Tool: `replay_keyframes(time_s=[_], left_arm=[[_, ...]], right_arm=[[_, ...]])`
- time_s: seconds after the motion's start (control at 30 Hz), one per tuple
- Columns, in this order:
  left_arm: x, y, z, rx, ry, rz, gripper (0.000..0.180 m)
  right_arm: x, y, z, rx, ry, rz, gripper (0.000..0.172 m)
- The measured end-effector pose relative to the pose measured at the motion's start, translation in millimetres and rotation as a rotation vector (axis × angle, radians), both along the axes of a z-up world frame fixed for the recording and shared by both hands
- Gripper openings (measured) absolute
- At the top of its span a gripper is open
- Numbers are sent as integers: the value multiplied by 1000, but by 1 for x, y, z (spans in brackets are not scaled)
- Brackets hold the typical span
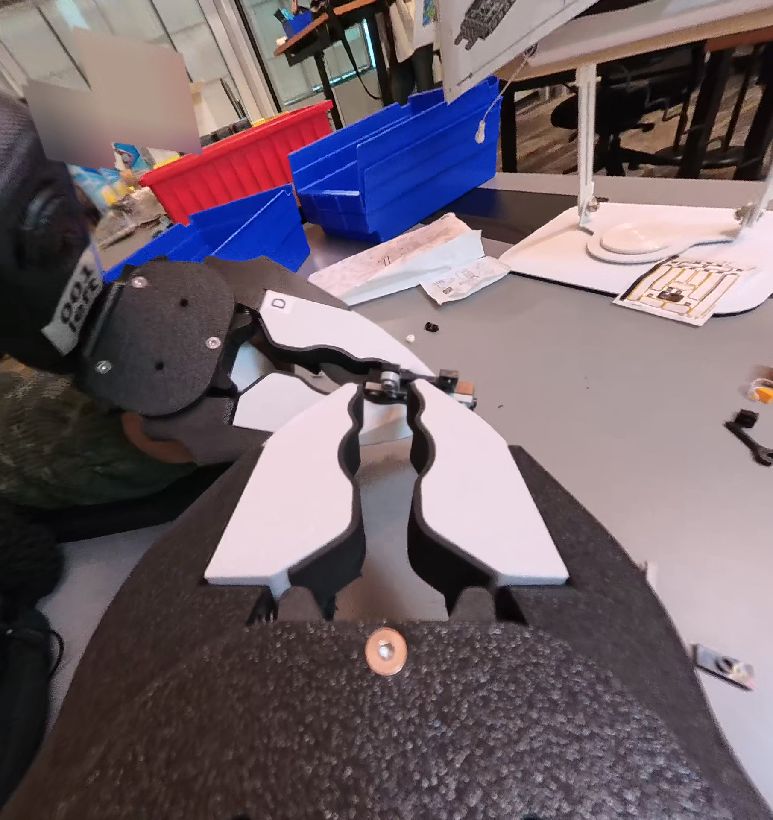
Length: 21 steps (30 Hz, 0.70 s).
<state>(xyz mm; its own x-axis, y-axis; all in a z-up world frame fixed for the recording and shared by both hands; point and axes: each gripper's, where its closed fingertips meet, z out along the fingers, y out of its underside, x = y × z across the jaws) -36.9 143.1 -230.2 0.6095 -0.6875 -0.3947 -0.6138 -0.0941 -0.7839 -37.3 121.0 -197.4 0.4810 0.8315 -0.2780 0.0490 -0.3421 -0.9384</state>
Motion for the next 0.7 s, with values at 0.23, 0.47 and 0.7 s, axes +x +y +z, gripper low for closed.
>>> replay_keyframes(time_s=[0.23, 0.47, 0.7], left_arm=[[5, -2, 2, 98, 97, 10, 13], [3, 2, 5, 96, 77, 32, 13], [4, 1, 5, 129, 112, 25, 13]], right_arm=[[1, 3, 5, 16, 16, -27, 9], [3, 4, 4, 42, -26, -48, 11], [2, 4, 5, 57, -27, -51, 9]])
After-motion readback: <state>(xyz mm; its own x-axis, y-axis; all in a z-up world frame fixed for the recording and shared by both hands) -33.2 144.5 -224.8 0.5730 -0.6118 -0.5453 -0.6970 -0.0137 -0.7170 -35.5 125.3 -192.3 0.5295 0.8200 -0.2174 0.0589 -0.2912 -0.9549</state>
